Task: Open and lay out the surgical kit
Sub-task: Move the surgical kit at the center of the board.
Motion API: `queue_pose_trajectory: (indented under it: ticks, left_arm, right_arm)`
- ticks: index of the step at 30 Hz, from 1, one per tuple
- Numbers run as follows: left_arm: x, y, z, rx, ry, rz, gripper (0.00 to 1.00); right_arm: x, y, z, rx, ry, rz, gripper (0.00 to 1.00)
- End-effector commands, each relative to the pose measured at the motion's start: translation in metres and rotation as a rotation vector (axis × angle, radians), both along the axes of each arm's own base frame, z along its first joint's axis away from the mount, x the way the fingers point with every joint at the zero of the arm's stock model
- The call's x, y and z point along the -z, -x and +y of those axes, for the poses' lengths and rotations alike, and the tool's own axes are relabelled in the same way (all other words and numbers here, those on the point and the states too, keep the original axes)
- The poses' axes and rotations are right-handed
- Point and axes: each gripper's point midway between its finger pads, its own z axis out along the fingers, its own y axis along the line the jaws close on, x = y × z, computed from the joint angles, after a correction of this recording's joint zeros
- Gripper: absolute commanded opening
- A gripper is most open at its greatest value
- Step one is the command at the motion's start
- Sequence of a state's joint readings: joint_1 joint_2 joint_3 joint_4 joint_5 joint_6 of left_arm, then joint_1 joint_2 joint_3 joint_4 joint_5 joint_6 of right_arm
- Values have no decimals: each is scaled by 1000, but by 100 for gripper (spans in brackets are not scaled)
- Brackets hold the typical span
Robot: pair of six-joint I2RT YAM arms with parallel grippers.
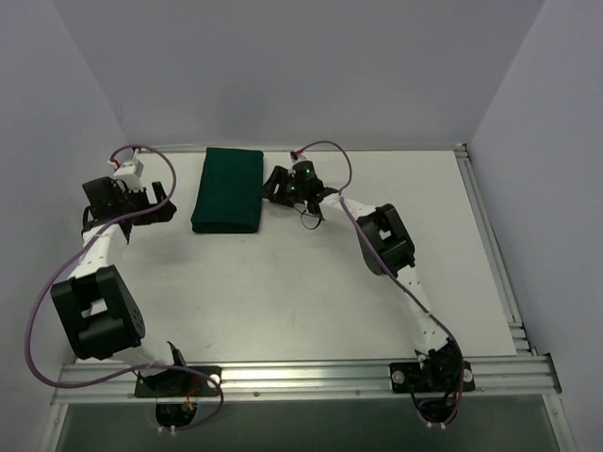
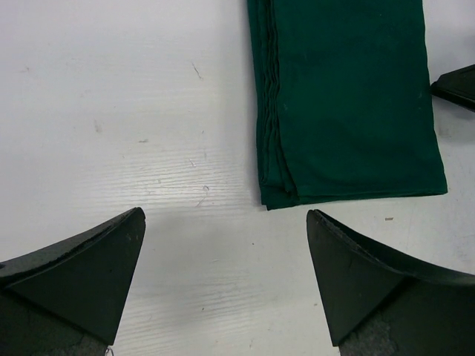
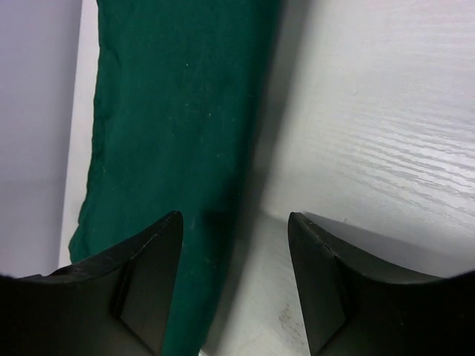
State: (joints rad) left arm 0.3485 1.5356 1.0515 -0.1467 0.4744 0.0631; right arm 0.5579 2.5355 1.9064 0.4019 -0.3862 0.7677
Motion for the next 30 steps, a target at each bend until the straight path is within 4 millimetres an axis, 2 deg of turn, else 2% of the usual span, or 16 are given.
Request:
queue_pose_trajectory:
  ticks: [1, 4, 8, 13, 14, 15, 16, 17, 18, 19, 20, 22, 25, 26, 29, 30]
  left_arm:
    - [-1, 1, 3, -23, -3, 6, 100]
    - [3, 1, 4, -35, 3, 19, 100]
    - [6, 1, 5, -40, 4, 36, 100]
    - [7, 3, 5, -34, -5, 46, 100]
    - [8, 4, 6, -35, -7, 48, 100]
    - [8, 4, 6, -31, -12, 47, 100]
    - [8, 5, 5, -31, -12, 47, 100]
    - [8, 5, 5, -29, -12, 46, 100]
    - [8, 6, 4, -24, -12, 46, 100]
    - [8, 7, 4, -20, -14, 47, 100]
    - [8, 7, 2, -16, -16, 45, 100]
    - [8, 7, 1, -6, -24, 44, 100]
    - [8, 9, -7, 20, -36, 43, 100]
    - [8, 9, -9, 24, -37, 44, 100]
    - [9, 10, -20, 56, -45, 47, 100]
    - [10, 10, -24, 64, -45, 48, 100]
  right_arm:
    - [1, 13, 23, -65, -72, 40, 53]
    - [4, 17, 32, -87, -103, 46, 43]
    - [7, 21, 36, -105, -121, 57, 22]
    - [6, 27, 29, -125, -123, 60, 2]
    - [-1, 28, 26, -130, -121, 46, 0]
    - [-2, 30, 23, -133, -119, 45, 0]
    - [9, 36, 16, -132, -104, 69, 0]
    - [-5, 35, 10, -132, -109, 42, 0]
    - [-7, 38, 5, -138, -106, 39, 0]
    - [6, 49, -4, -145, -84, 70, 0]
    - [-6, 49, -12, -143, -80, 53, 0]
    - [-4, 57, -27, -148, -49, 57, 0]
    - [0, 77, -53, -156, 1, 79, 0]
    - [4, 89, -63, -164, 23, 104, 0]
    - [5, 104, -80, -175, 71, 109, 0]
    - [13, 113, -88, -171, 88, 134, 0]
